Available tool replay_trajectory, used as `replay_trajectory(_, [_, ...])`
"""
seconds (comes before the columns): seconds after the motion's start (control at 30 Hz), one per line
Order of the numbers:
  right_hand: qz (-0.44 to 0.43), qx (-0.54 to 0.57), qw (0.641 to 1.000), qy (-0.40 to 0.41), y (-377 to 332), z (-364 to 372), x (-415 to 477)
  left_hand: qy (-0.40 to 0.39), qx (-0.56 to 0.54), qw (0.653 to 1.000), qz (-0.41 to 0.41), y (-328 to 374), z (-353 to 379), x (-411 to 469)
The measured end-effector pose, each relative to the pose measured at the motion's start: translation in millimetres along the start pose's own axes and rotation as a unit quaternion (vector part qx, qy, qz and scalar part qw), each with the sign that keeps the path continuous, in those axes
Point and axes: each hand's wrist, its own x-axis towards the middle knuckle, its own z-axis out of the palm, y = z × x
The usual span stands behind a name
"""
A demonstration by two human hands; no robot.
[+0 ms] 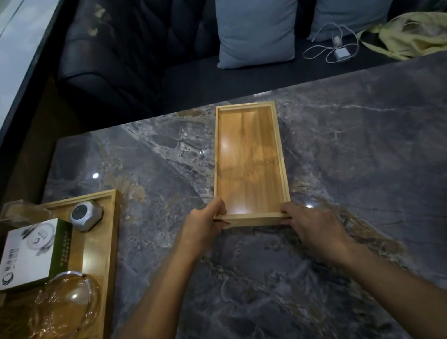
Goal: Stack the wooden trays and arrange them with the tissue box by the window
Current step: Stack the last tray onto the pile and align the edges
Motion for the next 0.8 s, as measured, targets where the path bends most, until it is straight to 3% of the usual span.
replay_trajectory(0.5, [-0.007,0.015,0.999,-0.038,7.7,-0.8,1.1,-0.036,0.032,0.999,0.007,5.2,-5.5,-3.3])
replay_trajectory(0.8, [0.028,0.023,0.992,-0.119,12.5,-18.4,-1.1,-0.157,0.084,0.982,-0.057,20.5,-26.3,6.0])
